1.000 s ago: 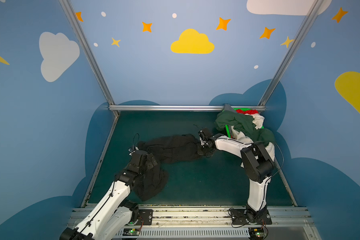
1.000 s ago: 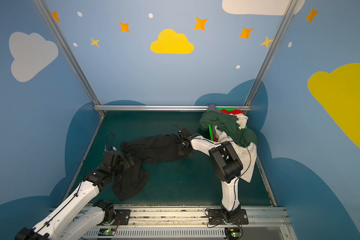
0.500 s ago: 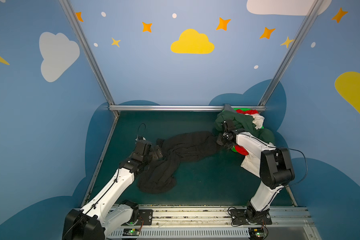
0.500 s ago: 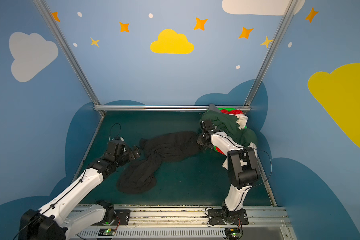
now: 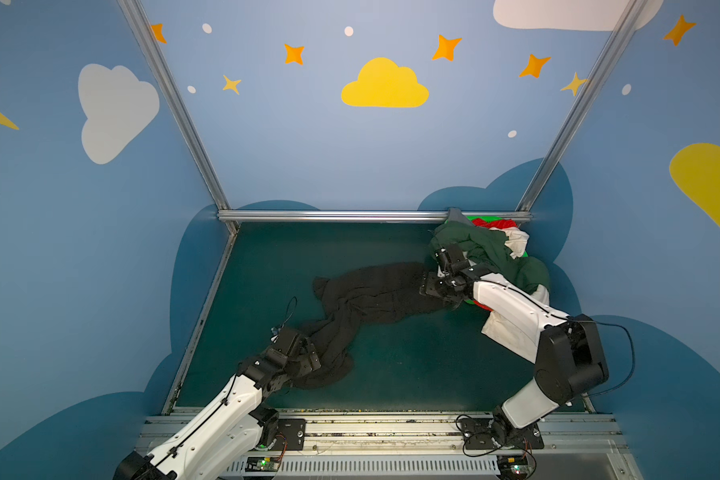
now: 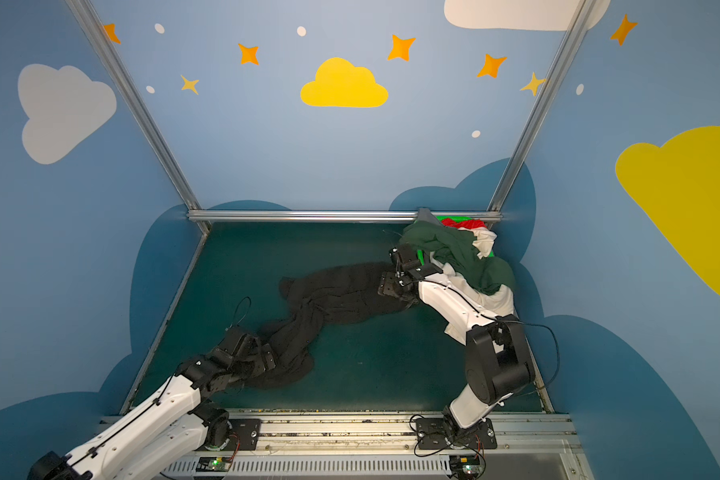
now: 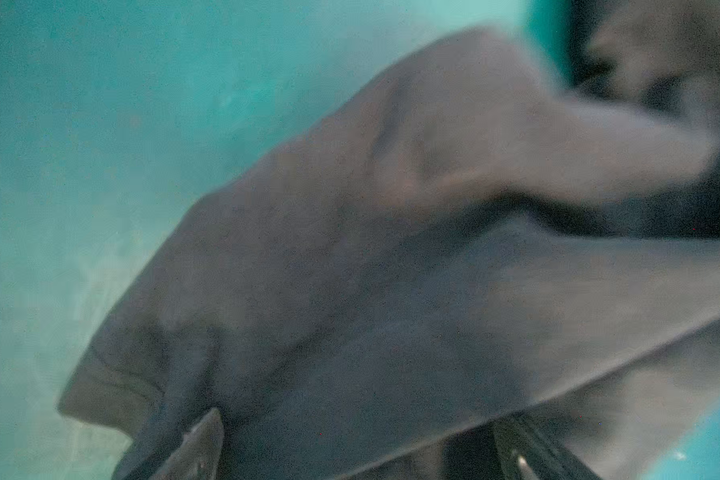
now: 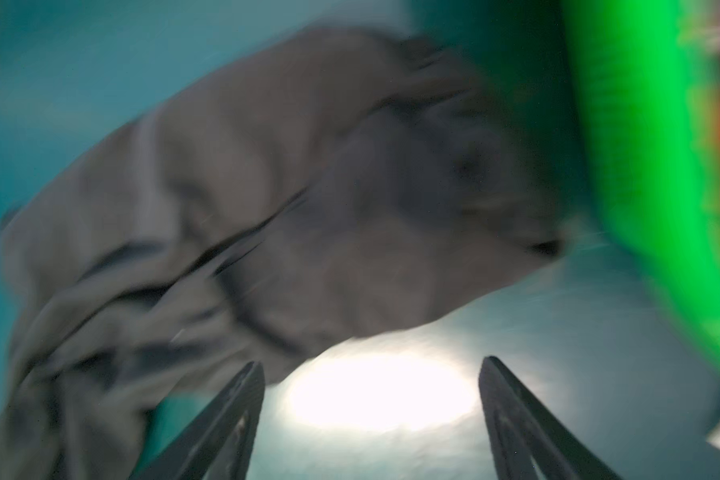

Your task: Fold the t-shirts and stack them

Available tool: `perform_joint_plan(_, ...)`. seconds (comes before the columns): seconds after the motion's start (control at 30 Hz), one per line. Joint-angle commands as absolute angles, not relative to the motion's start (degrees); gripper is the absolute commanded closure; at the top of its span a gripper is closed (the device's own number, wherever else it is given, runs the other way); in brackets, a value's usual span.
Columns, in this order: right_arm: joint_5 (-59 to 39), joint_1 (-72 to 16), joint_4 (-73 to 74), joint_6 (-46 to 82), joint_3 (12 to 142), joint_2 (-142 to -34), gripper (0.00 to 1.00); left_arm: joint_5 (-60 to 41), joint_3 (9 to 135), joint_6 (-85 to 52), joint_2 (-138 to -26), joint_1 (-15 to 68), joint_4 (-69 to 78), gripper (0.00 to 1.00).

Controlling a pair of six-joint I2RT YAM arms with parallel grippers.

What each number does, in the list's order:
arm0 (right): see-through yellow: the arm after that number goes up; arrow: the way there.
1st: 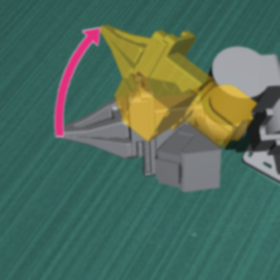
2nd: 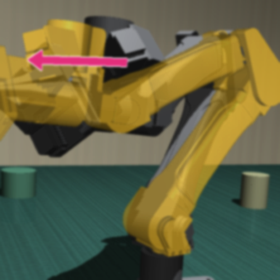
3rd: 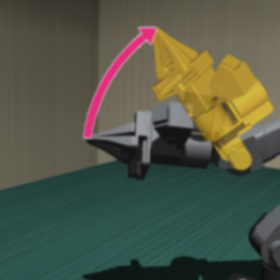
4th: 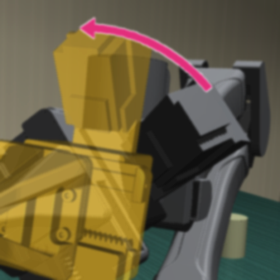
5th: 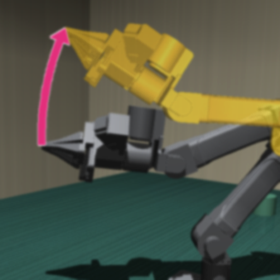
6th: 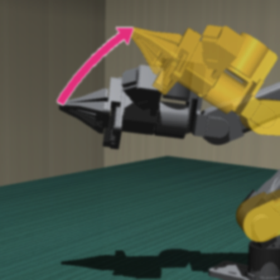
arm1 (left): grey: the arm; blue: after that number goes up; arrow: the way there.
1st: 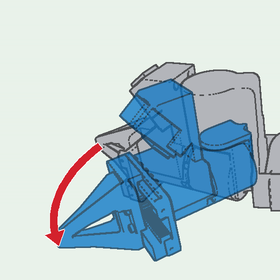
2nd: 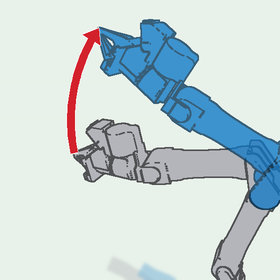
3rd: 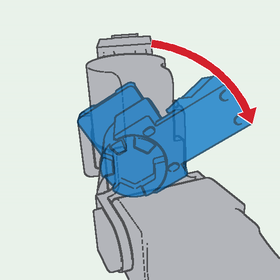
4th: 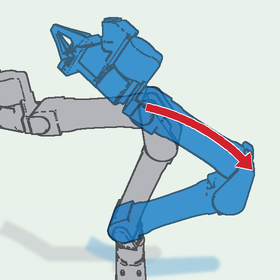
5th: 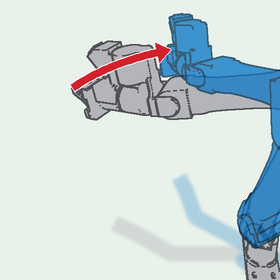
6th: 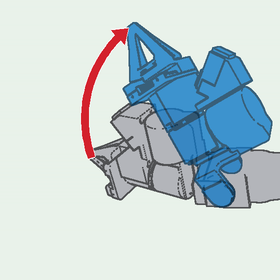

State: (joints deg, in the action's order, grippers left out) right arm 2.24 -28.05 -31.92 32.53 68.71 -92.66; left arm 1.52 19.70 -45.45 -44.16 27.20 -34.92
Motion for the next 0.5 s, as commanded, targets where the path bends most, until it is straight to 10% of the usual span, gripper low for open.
perform_joint_plan(0.0,-2.89,-32.34,-31.39,33.13,68.71,-95.48,0.21,2.07,17.46,-49.42,-43.79,27.65,-35.05,0.0)
perform_joint_plan(0.33,1.96,-36.65,-34.98,30.82,80.98,-109.66,0.26,3.73,16.99,-50.5,-50.03,28.0,-30.26,0.07)
perform_joint_plan(0.47,6.53,-36.24,-35.66,30.55,82.35,-112.05,0.47,4.43,16.7,-51.15,-50.8,28.04,-29.35,0.19)
